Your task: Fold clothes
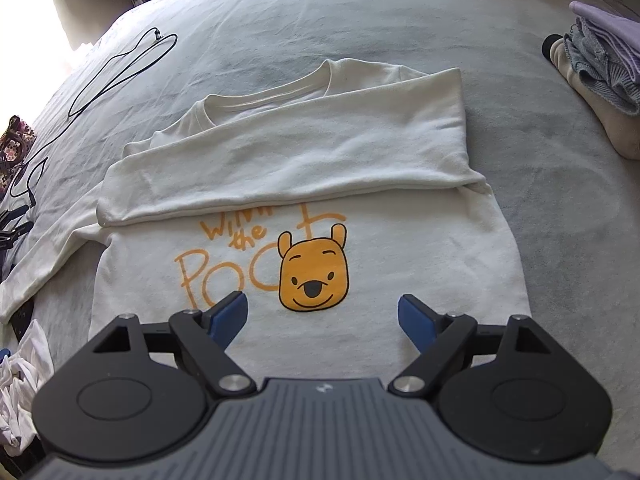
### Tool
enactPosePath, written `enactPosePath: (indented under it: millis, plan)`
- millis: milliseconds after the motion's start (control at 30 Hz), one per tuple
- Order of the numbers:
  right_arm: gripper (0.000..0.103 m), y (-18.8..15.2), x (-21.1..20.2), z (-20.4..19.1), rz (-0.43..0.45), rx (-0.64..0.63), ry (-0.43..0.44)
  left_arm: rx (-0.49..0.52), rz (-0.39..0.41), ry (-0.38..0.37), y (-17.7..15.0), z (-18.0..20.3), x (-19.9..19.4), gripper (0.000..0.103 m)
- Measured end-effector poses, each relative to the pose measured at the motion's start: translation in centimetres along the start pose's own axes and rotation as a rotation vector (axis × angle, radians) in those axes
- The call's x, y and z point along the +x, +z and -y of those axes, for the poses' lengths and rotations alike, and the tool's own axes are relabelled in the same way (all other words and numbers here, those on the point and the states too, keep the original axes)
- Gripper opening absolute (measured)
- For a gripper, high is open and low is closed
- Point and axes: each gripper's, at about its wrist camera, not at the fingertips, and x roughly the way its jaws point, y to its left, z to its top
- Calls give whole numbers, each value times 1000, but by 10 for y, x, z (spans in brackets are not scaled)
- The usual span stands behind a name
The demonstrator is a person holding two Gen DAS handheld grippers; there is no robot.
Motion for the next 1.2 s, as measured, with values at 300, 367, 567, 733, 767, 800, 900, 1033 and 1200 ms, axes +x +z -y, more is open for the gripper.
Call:
enactPosePath:
  millis: [300, 367, 567, 733, 767, 800, 900, 1033, 1200]
  plan:
    - [86, 0, 2, -2, -7, -5, -5, -107, 79, -34, 4, -6, 3, 65]
    - [86, 0, 3, -2, -8, -4, -6, -107, 88, -29, 3, -5, 4, 49]
    - [86, 0, 6, 1, -13, -2, -7, -57, 130, -61, -1, -1, 0, 4]
    - [86, 0, 7, 0, -12, -7, -4, -30, 168, -129, 3, 6, -12, 3]
    - [86, 0, 7, -1, -12, -9, -2, -26, 173, -143, 3, 8, -15, 3]
    - [86, 0, 6, -1, -11, -9, -1, -22, 176, -159, 4, 10, -17, 3]
    - [86, 0, 6, -1, -10, -9, 3, 0, 191, -202, 4, 20, -25, 3]
    - [87, 0, 5, -1, -10, -8, 7, 33, 204, -256, 3, 35, -34, 3]
    - [87, 1, 5, -3, -9, -6, 16, 55, 203, -319, 1, 50, -42, 3]
